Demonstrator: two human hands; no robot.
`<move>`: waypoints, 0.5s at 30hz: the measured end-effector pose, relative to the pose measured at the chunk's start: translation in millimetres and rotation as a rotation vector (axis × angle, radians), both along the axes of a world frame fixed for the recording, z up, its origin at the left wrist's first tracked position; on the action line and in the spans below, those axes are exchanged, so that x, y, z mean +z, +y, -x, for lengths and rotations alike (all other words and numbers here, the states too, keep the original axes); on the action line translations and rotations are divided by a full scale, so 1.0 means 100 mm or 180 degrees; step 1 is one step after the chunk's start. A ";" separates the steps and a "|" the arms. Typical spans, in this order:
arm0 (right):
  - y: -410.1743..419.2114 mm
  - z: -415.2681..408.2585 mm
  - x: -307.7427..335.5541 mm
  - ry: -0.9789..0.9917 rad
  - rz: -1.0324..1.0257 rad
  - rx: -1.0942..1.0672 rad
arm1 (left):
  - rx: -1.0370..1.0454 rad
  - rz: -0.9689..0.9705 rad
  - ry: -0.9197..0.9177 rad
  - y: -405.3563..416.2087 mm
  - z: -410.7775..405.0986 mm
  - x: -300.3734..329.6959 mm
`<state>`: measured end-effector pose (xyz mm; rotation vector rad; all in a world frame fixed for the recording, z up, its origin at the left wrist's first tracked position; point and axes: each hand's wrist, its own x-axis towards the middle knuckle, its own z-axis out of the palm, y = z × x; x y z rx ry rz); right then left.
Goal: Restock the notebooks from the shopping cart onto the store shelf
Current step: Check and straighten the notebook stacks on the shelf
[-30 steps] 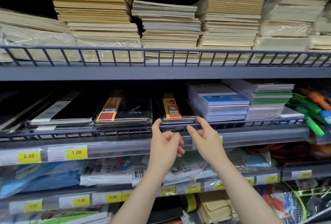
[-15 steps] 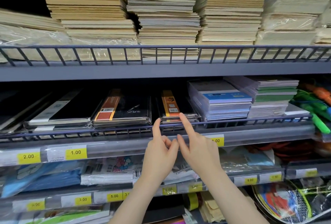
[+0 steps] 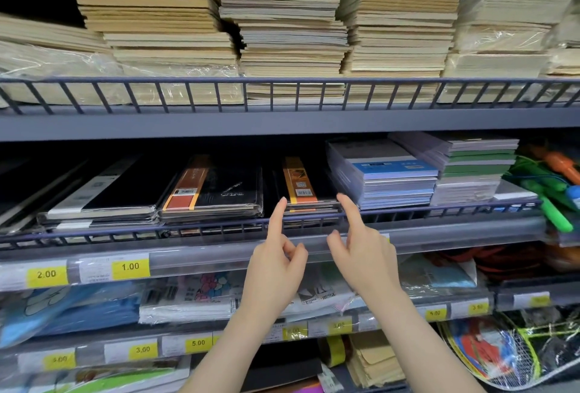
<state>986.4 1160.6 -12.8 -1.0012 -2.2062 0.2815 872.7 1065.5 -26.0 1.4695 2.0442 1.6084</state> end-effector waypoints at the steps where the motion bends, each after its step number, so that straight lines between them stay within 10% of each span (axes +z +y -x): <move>1: -0.01 -0.01 0.00 0.0002 0.0008 0.0015 | 0.0000 -0.0015 0.0012 0.00 0.00 0.00; 10: -0.46 0.09 0.07 -0.0066 -0.0469 0.0489 | 0.0403 -0.0429 0.1020 -0.53 0.06 0.00; 15: -0.72 0.46 0.06 -0.0493 -0.0756 0.0536 | 0.1352 0.0400 0.1625 -0.94 0.59 0.01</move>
